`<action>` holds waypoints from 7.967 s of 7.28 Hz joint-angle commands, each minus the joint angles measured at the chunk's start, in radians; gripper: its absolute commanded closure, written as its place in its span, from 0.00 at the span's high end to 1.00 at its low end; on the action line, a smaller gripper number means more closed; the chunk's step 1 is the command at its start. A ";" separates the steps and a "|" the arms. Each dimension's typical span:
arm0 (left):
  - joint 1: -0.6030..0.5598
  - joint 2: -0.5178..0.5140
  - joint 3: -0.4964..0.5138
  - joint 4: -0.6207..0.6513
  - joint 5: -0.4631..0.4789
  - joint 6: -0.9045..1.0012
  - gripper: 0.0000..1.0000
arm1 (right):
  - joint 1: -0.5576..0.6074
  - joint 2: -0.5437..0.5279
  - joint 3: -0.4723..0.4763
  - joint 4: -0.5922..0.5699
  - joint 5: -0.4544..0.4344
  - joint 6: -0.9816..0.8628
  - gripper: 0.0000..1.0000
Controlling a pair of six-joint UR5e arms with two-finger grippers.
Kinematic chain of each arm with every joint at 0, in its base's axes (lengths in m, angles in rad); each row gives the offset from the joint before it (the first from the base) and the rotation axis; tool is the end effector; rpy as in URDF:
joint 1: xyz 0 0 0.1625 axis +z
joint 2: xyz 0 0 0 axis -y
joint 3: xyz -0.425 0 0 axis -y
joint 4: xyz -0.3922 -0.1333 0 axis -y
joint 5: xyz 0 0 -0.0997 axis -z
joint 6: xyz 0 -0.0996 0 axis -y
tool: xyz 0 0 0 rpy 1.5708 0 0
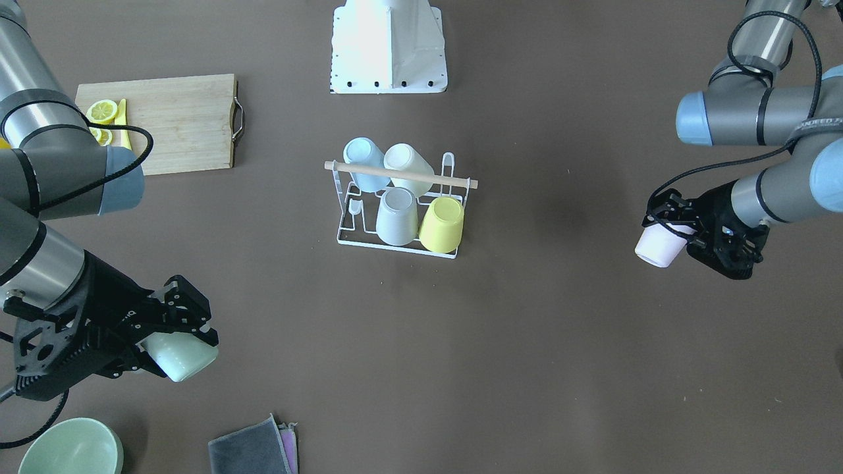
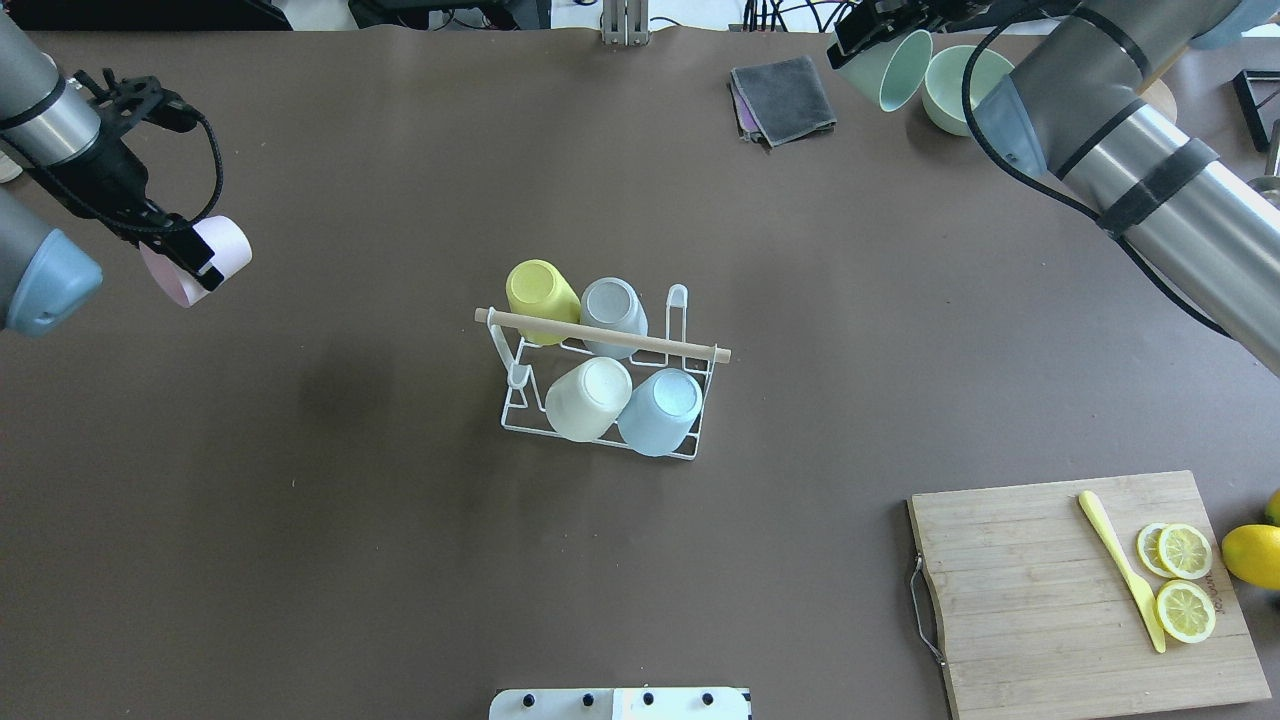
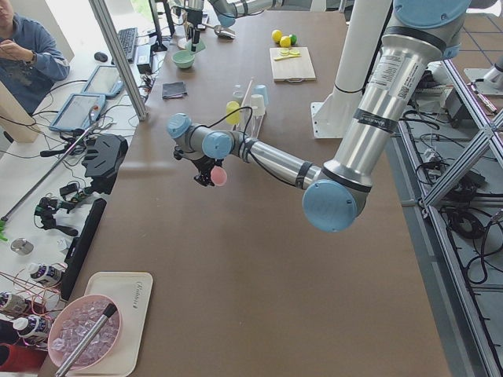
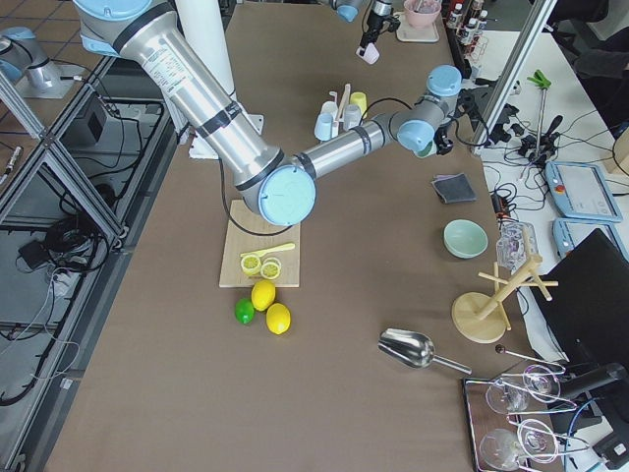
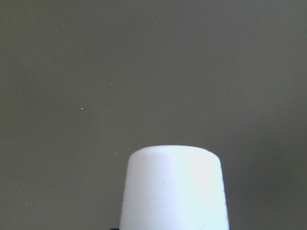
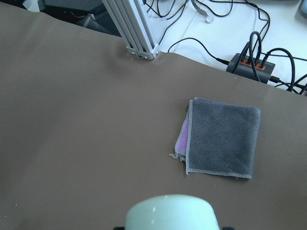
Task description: Place cup on cup holder
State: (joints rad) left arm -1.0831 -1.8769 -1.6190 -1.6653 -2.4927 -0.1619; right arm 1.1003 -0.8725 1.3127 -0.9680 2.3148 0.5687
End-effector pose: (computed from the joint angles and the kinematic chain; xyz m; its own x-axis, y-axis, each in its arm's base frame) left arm 0.2391 -0.5658 0.4426 0.4350 0.4526 -0.7784 -0.3567 0.8804 0.3125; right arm -0.2775 -0.6908 0.2717 0.4521 -0.4787 0.7526 -0.0180 0.8387 0.5443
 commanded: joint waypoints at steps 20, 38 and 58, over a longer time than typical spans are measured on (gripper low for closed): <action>0.896 0.018 -0.148 -1.317 1.690 -0.337 0.00 | -0.531 -0.069 -0.173 1.384 -0.752 0.138 0.00; 0.875 -0.057 0.018 -1.309 1.689 -0.410 0.99 | -0.537 -0.085 -0.214 1.480 -0.781 0.151 1.00; -0.644 0.416 -0.131 0.369 0.123 0.292 0.99 | 0.230 -0.554 0.423 -0.798 -0.132 -0.520 1.00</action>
State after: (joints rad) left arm -1.7210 -1.4910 -1.7550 -1.3045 -2.3568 0.1289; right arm 1.2178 -1.3948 1.8508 -1.7383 2.0092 0.1735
